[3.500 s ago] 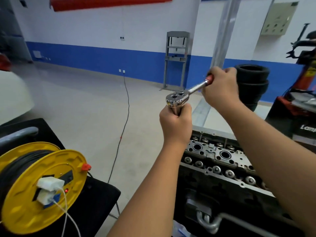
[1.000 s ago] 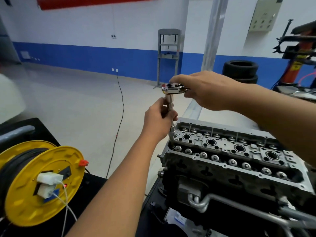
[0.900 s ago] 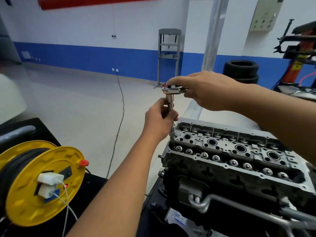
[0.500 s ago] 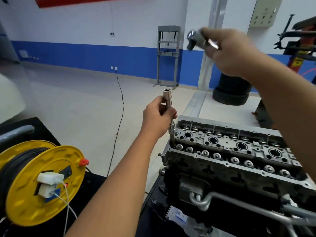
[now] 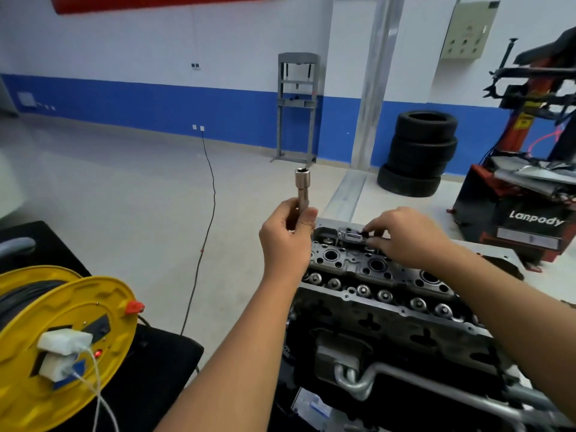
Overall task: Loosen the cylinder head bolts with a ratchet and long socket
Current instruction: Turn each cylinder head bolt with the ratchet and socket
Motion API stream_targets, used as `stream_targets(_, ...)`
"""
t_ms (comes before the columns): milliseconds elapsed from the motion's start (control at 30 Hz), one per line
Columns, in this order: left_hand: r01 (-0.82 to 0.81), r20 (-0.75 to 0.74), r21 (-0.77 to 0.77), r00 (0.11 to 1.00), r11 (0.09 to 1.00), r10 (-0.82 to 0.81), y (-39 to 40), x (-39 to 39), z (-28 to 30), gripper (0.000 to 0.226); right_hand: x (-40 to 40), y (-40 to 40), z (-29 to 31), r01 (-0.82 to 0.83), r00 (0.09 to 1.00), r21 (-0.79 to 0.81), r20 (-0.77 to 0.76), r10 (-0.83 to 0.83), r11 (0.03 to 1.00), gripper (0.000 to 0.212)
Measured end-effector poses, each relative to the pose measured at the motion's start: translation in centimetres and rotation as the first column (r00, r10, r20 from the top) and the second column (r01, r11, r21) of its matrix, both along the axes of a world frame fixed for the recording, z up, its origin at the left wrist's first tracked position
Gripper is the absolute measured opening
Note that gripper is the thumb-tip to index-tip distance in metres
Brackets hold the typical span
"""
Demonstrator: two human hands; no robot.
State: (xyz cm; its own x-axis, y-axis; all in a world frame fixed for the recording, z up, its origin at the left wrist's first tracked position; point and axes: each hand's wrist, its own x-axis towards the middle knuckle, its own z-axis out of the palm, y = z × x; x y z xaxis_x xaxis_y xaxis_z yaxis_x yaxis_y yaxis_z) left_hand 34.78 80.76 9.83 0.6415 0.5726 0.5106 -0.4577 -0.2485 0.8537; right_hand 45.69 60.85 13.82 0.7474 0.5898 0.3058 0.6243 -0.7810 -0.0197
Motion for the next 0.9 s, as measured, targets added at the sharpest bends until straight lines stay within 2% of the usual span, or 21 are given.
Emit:
stream_targets(67,0.067,-0.002,-0.073,0.998,0.995,-0.067,-0.9,0.3,-1.3,0.015,-0.2,0.2,-0.4,-0.042,0.998,0.117,0.056,0.035,0.992,0.016)
stream_targets(100,0.098,-0.006,-0.105,0.995,0.990,-0.099,-1.2,0.4,-1.8,0.019,-0.4,0.5,-0.2,-0.067,0.997,0.259,0.046,0.057,0.963,0.018)
stream_targets(167,0.146,-0.006,-0.130,0.989,0.981,-0.147,-1.3,0.6,-2.5,0.023,-1.2,2.1,0.7,-0.110,0.975,0.588,-0.092,0.201,0.802,0.021)
stream_targets(233,0.157,-0.005,-0.121,0.987,0.980,-0.158,-1.1,0.5,-2.5,0.022,-2.0,4.5,2.0,-0.139,0.863,0.753,-0.225,0.452,0.643,0.023)
stream_targets(333,0.123,0.052,-0.134,0.992,0.983,-0.117,-0.5,0.4,-2.7,0.016,-2.7,8.0,2.5,-0.175,0.625,0.861,-0.278,0.730,0.478,0.024)
stream_targets(500,0.106,0.121,-0.212,0.989,0.971,-0.081,-0.1,0.5,-2.8,0.007,-2.8,11.0,0.0,0.045,0.372,0.960,-0.274,0.887,0.277,0.009)
stream_targets(567,0.130,0.149,-0.234,0.984,0.963,-0.097,-0.2,0.5,-2.7,0.008,-2.7,11.4,-1.1,0.105,0.307,0.962,-0.274,0.911,0.254,0.006)
stream_targets(667,0.243,0.137,-0.269,0.967,0.932,-0.213,-0.4,0.5,-2.6,0.022,-2.8,11.4,-1.4,0.052,0.333,0.953,-0.298,0.894,0.298,0.012)
stream_targets(767,0.340,0.145,-0.311,0.940,0.887,-0.310,-0.5,0.5,-2.6,0.030,-2.9,11.1,-1.1,-0.002,0.315,0.940,-0.324,0.892,0.342,0.027)
stream_targets(900,0.276,0.166,-0.310,0.958,0.910,-0.234,-0.2,0.6,-3.0,0.024,-2.9,10.8,-0.9,-0.001,0.236,0.926,-0.366,0.900,0.377,0.034)
